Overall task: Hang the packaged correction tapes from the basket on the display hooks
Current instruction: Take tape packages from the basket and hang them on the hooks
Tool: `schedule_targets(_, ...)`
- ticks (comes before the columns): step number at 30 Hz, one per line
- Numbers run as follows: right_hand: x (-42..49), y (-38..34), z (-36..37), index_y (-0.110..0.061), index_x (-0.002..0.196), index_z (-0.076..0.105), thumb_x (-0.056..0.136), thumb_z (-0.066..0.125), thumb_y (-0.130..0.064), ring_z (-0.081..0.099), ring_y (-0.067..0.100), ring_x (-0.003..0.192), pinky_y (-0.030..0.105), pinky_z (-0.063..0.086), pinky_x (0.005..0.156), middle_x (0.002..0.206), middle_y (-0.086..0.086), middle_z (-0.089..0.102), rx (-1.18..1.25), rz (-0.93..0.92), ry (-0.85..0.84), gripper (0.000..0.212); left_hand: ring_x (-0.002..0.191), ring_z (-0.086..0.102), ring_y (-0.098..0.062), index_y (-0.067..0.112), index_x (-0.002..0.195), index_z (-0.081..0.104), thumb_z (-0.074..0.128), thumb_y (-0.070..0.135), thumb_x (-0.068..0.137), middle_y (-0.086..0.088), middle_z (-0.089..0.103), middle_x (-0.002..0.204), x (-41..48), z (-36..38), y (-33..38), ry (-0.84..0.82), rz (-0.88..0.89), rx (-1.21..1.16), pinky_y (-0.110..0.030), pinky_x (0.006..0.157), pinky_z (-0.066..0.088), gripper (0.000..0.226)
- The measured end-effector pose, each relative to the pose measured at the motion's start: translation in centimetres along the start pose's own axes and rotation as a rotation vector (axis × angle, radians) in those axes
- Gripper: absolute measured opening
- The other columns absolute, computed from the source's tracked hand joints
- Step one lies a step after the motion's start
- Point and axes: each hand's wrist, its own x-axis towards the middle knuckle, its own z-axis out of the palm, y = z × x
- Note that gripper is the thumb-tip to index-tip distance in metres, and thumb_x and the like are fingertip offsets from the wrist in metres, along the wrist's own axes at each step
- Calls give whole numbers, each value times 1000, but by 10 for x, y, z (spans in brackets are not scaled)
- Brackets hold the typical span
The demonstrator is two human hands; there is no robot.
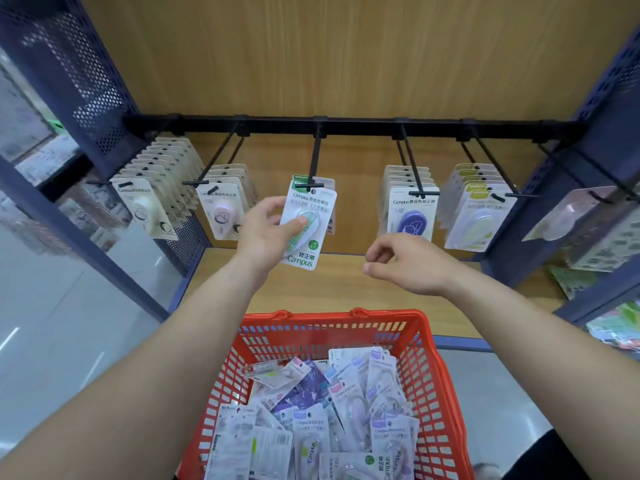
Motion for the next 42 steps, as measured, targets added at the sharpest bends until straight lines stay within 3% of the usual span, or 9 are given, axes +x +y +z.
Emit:
schedule_targets(3,3,-2,3,-25,103,66,91,70,-43,63,5,92,20,48,74,98,-11,67,-14,-6,-16,22,82,76,-8,27,112,65,72,9,94,7,78,97,0,0,-4,-5,10,8,-30,65,62,27)
schedule_targets(9,9,-4,9,-26,102,66,90,70,-45,65,9,96,32,53,88,100,-10,68,-26,10,-44,23,93,76,-22,23,124,67,70,12,95,-4,76,109,-1,-7,-7,-17,-4,14,-47,78,64,31)
schedule_targets(17,10,4,21,-26,100,65,89,70,-45,65,12,94,35,54,87,96,-12,66,-97,52,-85,22,90,77,-17,37,105,74,65,18,100,10,79,98,9,6,-11,0,22,57,-48,79,64,22)
schedule_targets(20,9,8,27,-25,99,65,89,70,-46,65,15,93,36,54,86,96,-8,67,-153,65,-103,24,102,74,-17,31,119,71,67,24,98,10,77,109,15,9,-18,-2,14,119,-43,90,61,23)
schedule_targets(23,7,10,32,-26,99,62,89,68,-46,65,18,93,37,55,85,98,-6,69,-209,74,-136,23,126,60,-17,16,150,49,72,41,92,2,65,133,14,3,-23,26,-44,282,-33,108,45,67)
schedule_targets(27,-8,5,42,-27,105,61,92,64,-46,63,18,100,35,52,86,106,-7,67,-303,77,-161,24,123,58,-19,16,149,49,70,41,94,-2,65,134,-5,-19,-30,27,-34,466,-27,98,41,63)
schedule_targets(34,-54,27,89,-26,101,60,92,58,-45,64,24,103,35,51,79,107,-2,69,-547,82,-312,21,107,66,-16,18,135,63,66,34,96,2,68,127,-96,-46,-97,-300,-36,892,-27,94,49,42)
schedule_targets(36,-65,41,109,-26,115,59,96,55,-46,60,25,111,33,44,77,118,0,65,-577,94,-372,28,108,64,-17,18,133,63,65,33,97,1,66,130,-122,-56,-129,-424,-59,1008,-24,91,45,39)
schedule_targets(42,-83,83,185,-16,128,57,94,63,-40,59,25,116,37,50,93,125,4,61,-311,207,-433,41,102,64,-19,17,126,64,67,35,95,2,67,119,-168,-75,-202,-483,-195,995,-32,92,49,36)
